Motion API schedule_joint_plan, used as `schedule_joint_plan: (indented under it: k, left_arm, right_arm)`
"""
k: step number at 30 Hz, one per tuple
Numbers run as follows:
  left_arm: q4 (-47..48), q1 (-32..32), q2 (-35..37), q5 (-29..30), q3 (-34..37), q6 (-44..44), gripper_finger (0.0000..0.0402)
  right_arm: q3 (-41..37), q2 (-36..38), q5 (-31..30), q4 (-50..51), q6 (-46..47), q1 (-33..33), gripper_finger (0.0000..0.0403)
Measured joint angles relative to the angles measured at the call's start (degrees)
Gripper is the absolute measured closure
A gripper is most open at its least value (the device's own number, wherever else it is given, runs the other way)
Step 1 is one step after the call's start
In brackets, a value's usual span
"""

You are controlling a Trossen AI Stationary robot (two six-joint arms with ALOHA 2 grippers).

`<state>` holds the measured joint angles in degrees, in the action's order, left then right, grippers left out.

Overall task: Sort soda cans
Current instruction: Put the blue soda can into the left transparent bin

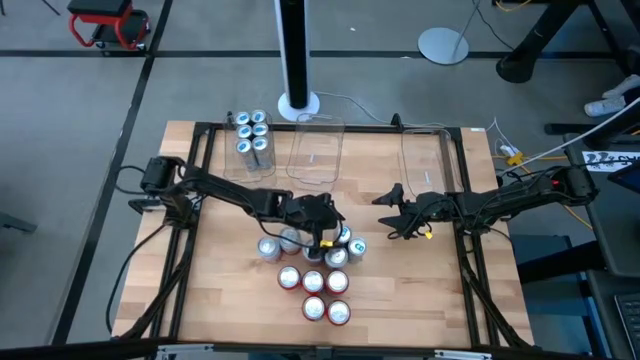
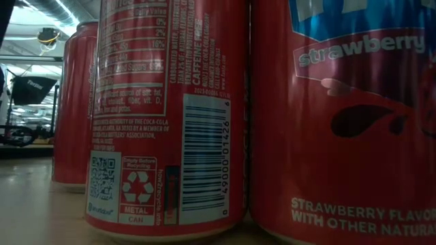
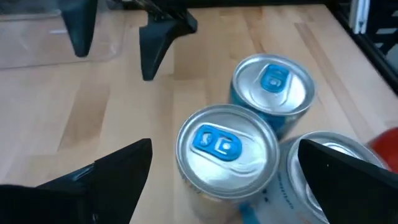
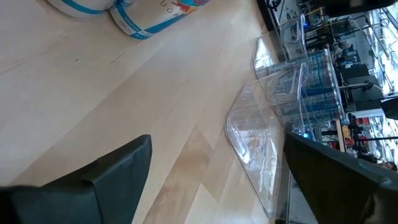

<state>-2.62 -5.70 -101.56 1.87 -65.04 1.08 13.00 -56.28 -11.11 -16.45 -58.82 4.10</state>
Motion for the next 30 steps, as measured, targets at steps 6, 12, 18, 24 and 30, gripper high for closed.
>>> schedule_joint_plan:
  k: [6, 12, 18, 24, 30]
  left_arm:
    - [-0.2, 1.2, -0.6, 0.3, 0.0, 0.0, 0.0011]
    - [-0.3, 1.9, -0.7, 0.5, 0.0, 0.3, 0.0011]
    - [-2.0, 1.0, -0.7, 0.6, 0.0, 0.2, 0.0011]
    - [-2.9, 1.4, -0.7, 0.6, -0.1, 0.0, 0.0011]
    - [-1.5, 3.2, -0.7, 0.6, -0.1, 0.4, 0.0011]
  right_arm:
    - [0.0, 0.0, 0.0, 0.1, 0.0, 0.0, 0.0036]
    - [0.0, 0.0, 0.0, 0.1, 0.0, 0.0, 0.0036]
    - [0.0, 0.0, 0.0, 0.1, 0.0, 0.0, 0.0036]
    - [0.0, 0.0, 0.0, 0.1, 0.0, 0.0, 0.0036]
    - [0.0, 0.0, 0.0, 0.1, 0.0, 0.0, 0.0036]
